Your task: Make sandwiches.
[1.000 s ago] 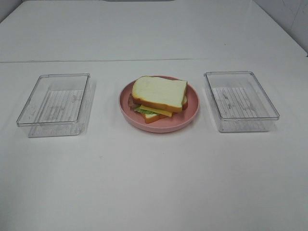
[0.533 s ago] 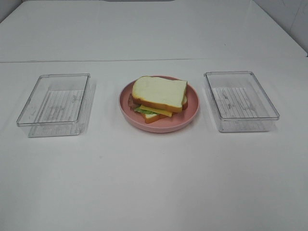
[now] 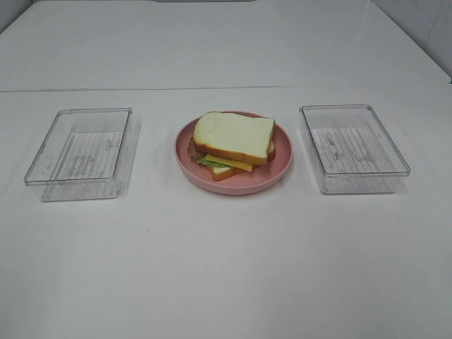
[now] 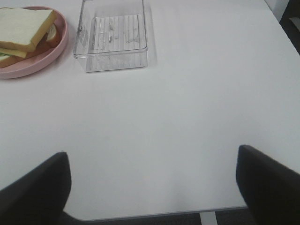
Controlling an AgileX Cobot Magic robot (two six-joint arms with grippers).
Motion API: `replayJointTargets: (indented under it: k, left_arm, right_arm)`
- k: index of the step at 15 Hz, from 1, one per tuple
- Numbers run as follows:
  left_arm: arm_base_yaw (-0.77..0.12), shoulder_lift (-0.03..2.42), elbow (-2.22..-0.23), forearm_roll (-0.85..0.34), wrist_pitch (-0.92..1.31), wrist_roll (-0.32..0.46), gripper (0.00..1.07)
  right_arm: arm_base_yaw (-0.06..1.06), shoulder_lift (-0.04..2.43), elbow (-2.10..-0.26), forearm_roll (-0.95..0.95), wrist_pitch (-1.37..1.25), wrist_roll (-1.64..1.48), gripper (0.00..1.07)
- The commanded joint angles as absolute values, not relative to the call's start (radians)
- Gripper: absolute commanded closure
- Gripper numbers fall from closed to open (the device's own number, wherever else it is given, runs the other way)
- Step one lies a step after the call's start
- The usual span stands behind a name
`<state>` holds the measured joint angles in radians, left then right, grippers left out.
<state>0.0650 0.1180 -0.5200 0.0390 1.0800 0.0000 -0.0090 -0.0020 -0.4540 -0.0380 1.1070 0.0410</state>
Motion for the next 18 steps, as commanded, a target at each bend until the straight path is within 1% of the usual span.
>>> replayJointTargets:
  k: [1,3,6,18]
  left_arm:
    - [0.066,0.109,-0.516,0.030,1.074,0.000,0.06]
    - [0.066,0.094,-0.516,0.030,1.074,-0.005,0.06]
    - [0.067,-0.028,-0.516,0.030,1.073,-0.006,0.06]
    - [0.069,-0.019,-0.517,0.028,1.073,-0.007,0.06]
  right_arm:
    - [-0.015,-0.033,-0.450,-0.034,1.098,0.034,0.16]
    - [-0.015,-0.033,-0.450,-0.034,1.098,0.034,0.16]
    - [-0.015,-0.033,-0.450,-0.034,1.098,0.034,0.16]
    - [-0.014,-0.028,-0.450,-0.030,1.098,0.034,0.16]
